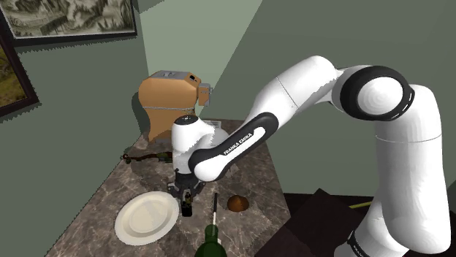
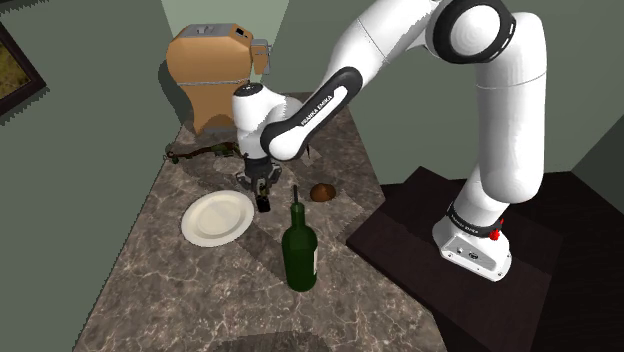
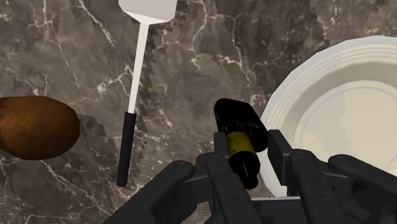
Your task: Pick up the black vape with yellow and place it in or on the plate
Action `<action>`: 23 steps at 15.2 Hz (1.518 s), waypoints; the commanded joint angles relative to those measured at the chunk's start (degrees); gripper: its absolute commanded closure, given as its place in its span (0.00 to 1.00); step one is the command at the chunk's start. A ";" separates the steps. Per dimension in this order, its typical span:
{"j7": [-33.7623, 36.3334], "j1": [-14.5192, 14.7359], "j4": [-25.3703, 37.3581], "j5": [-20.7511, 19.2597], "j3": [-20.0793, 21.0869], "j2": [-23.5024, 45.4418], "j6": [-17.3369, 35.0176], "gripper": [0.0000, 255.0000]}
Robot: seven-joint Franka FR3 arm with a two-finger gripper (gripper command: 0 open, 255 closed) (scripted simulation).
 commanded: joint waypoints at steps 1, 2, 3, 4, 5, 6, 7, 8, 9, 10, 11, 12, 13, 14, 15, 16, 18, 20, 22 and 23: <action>-0.39 -0.31 0.08 0.65 0.41 -1.17 -1.20 1.00; -0.57 -0.44 0.20 0.94 0.58 -1.67 -1.78 1.00; -0.76 -0.56 0.34 1.22 0.75 -2.16 -2.38 1.00; -0.93 -0.68 0.49 1.51 0.91 -2.64 -2.97 1.00; -1.11 -0.79 0.65 1.79 1.06 -3.12 -3.57 1.00; -1.28 -0.90 0.83 2.07 1.21 -3.58 -4.18 1.00; -1.37 -0.95 0.92 2.20 1.28 -3.81 -4.48 1.00; -0.88 -0.14 4.13 1.60 1.06 -1.97 -5.97 1.00; -0.46 0.69 7.44 1.04 0.84 -0.08 -7.52 1.00; -0.08 1.56 10.88 0.50 0.62 1.86 -9.13 1.00; 0.23 2.46 14.46 0.00 0.39 3.86 -10.80 1.00; 0.47 3.41 18.21 -0.47 0.14 5.93 -12.54 1.00; 0.66 4.41 22.16 -0.92 -0.11 8.10 -14.38 1.00; 0.78 5.46 26.34 -1.34 -0.38 10.37 -16.31 1.00; 0.82 6.58 30.81 -1.73 -0.67 12.78 -18.38 1.00; 0.79 7.79 35.66 -2.11 -0.99 15.37 -20.60 1.00; 0.42 10.56 47.07 -2.82 -1.68 21.40 -25.80 1.00; -0.53 13.91 61.33 -3.40 -2.56 28.83 -32.20 1.00; -0.39 13.73 59.99 -3.46 -2.66 28.96 -30.77 1.00; -0.32 13.64 59.40 -3.51 -2.68 29.07 -30.08 1.00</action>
